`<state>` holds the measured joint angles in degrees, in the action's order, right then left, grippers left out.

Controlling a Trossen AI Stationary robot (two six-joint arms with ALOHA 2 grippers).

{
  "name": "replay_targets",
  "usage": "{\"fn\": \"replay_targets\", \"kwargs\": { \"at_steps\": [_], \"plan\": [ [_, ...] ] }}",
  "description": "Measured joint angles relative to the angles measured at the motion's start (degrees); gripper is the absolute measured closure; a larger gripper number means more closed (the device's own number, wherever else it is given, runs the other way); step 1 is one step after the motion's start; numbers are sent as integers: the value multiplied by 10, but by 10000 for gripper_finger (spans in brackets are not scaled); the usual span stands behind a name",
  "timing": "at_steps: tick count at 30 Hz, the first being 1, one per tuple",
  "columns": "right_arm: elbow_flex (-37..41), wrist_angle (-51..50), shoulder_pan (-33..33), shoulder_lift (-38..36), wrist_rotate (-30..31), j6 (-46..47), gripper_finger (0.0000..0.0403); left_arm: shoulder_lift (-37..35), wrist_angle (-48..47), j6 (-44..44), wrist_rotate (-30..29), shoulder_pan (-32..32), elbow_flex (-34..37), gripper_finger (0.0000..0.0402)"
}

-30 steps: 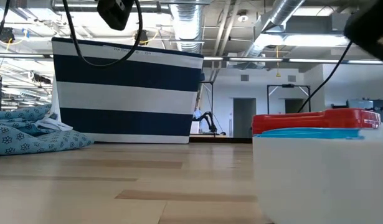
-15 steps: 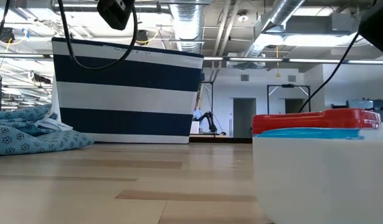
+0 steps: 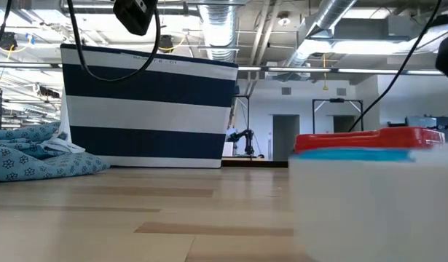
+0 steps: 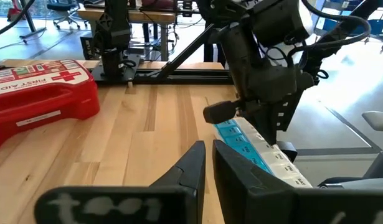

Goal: Pick & place medical supplies in basket/bin
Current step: Put the blue white pill organizer into theblue bin

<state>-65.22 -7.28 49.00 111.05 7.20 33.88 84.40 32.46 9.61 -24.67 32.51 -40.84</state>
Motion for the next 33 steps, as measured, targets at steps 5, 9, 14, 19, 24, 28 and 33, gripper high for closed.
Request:
{"fn": "replay_targets", "kwargs": {
  "at_steps": [5, 9, 14, 19, 24, 28, 33],
  "plan": [
    [-1, -27, -24, 4, 5, -55, 401, 0, -1, -4, -1, 0, 0, 381],
    [-1, -68, -63, 2, 59, -100, 401, 0, 1, -8, -10, -1, 0, 381],
    [0, -105, -121, 3, 132, -107, 402, 0, 0, 56, -100, -2, 0, 382],
    [4, -106, -158, 9, 151, -177, 402, 0, -23, 35, -107, -2, 0, 382],
    [5, -117, -196, 7, 162, -201, 401, 0, -47, 44, -128, -8, 0, 382],
    [4, -141, -194, -12, 147, -182, 402, 0, -62, 54, -165, -22, 0, 382],
    [3, -159, -175, -53, 175, -179, 402, 0, -100, 100, -193, -48, 0, 382]
  ]
}}
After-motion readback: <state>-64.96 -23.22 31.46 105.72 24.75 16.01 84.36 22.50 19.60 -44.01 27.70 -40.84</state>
